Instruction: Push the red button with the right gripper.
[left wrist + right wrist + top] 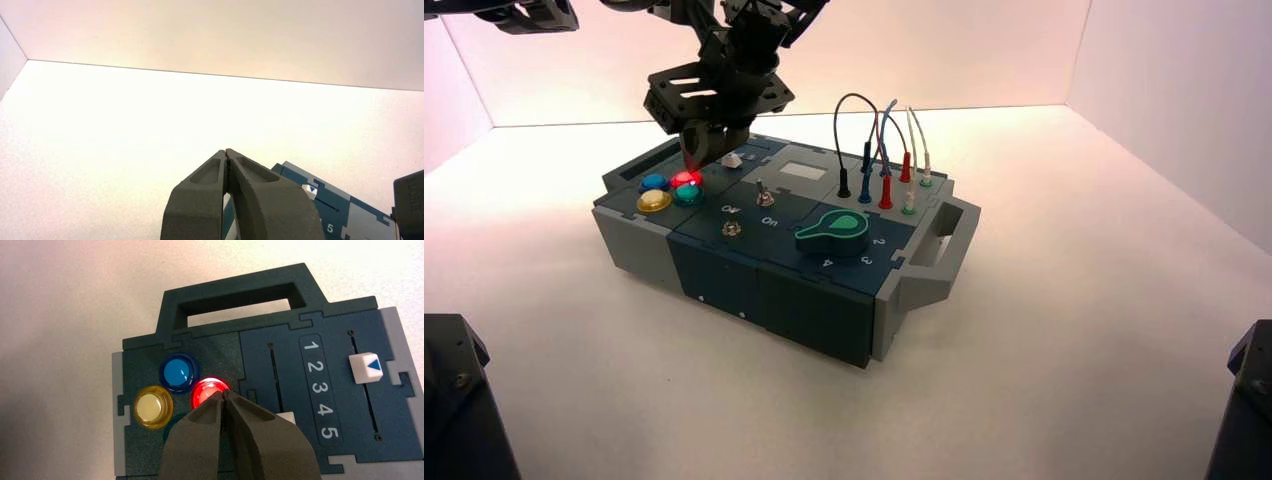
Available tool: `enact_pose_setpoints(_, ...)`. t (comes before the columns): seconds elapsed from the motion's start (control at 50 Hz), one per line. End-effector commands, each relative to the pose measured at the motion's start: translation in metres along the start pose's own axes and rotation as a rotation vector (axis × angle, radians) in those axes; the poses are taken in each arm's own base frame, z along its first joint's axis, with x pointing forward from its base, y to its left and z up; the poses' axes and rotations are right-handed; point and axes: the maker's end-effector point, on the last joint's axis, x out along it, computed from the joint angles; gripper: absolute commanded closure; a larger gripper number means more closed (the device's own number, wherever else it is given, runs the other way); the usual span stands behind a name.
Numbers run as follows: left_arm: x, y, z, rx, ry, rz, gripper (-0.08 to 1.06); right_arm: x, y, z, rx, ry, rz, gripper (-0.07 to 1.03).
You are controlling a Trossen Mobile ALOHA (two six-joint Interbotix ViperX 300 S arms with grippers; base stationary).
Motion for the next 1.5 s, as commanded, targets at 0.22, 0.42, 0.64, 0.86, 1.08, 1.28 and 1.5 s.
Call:
enact_pose_setpoints(0.22,0.000,0.001,0.007,-0.003,-0.021,0.003,1.01,-0.008,0.005,0.015,-0.009,-0.033,0.006,0.98)
enact_pose_setpoints(0.42,0.000,0.001,0.007,-0.005,-0.021,0.003,1.01,-0.013,0.006,0.018,-0.012,-0.042,0.005,0.98)
enact_pose_setpoints(0.64,0.000,0.001,0.007,-0.004,-0.019,0.004,1.01,-0.023,0.008,0.023,-0.015,-0.049,0.012,0.98)
enact_pose_setpoints(0.86,0.000,0.002,0.007,-0.005,-0.021,0.005,1.01,-0.028,0.010,0.029,-0.021,-0.060,0.016,0.98)
enact_pose_setpoints(1.08,0.000,0.002,0.007,-0.006,-0.020,0.007,1.01,-0.041,0.012,0.040,-0.034,-0.091,0.015,0.98)
enact_pose_setpoints(1.28,0.000,0.002,0.007,-0.007,-0.020,0.007,1.01,-0.045,0.012,0.042,-0.035,-0.096,0.014,0.98)
enact_pose_setpoints(1.5,0.001,0.003,0.007,-0.007,-0.018,0.009,1.01,-0.064,-0.017,0.047,0.003,-0.129,-0.027,0.98)
